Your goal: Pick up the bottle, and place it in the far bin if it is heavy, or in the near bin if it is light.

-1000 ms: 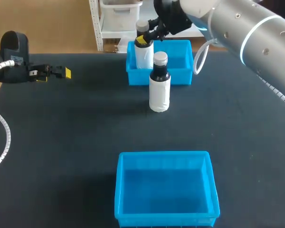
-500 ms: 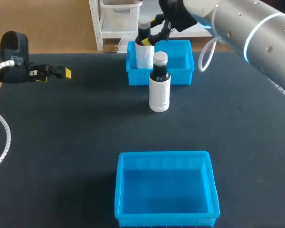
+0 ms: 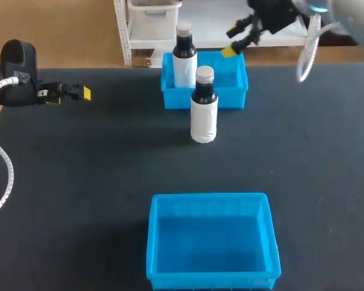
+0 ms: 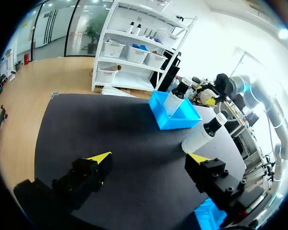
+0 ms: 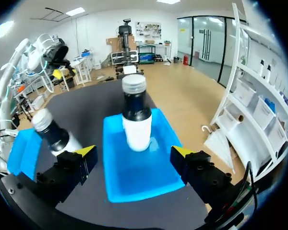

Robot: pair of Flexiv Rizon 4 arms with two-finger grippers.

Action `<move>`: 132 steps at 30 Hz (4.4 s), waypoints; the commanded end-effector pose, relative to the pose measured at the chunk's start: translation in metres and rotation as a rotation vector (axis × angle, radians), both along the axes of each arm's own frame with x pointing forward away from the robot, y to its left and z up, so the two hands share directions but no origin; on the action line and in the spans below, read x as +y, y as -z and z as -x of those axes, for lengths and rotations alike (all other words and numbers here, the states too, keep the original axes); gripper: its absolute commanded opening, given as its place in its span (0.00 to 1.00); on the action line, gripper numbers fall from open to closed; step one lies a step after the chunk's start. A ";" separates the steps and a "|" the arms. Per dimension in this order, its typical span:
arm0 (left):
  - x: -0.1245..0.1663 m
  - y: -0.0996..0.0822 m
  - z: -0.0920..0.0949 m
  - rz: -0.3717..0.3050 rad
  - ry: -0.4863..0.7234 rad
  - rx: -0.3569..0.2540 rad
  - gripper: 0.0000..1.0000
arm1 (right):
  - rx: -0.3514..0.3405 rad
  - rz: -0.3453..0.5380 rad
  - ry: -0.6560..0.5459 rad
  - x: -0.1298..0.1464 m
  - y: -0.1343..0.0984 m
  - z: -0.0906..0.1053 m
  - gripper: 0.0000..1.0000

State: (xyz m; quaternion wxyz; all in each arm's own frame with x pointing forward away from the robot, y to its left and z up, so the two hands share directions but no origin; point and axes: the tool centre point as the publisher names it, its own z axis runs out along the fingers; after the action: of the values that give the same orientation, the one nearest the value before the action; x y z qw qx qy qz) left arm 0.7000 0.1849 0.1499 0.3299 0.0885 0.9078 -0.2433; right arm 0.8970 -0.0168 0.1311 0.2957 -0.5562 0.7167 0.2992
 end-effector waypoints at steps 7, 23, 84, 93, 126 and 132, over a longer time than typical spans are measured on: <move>0.000 0.000 0.000 0.000 0.000 0.000 1.00 | 0.071 -0.042 -0.046 -0.074 -0.029 0.067 1.00; 0.000 0.000 0.000 0.000 0.000 0.000 1.00 | -0.052 -0.036 -0.020 -0.070 -0.023 0.131 1.00; 0.000 0.000 0.000 0.000 0.000 0.000 1.00 | 0.007 -0.113 -0.252 0.076 0.008 0.143 1.00; 0.000 0.000 0.000 0.000 0.000 0.000 1.00 | 0.012 -0.118 -0.259 0.084 0.010 0.143 1.00; 0.000 0.000 0.000 0.000 0.000 0.000 1.00 | 0.020 -0.122 -0.266 0.090 0.014 0.144 0.48; 0.000 0.000 0.000 0.000 0.000 0.000 1.00 | 0.018 -0.124 -0.264 0.089 0.014 0.145 0.45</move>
State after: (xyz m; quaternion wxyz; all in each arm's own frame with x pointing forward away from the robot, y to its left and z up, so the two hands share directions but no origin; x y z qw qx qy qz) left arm 0.7000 0.1849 0.1499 0.3299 0.0885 0.9078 -0.2433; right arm 0.7539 0.0730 0.1178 0.2799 -0.6243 0.6198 0.3845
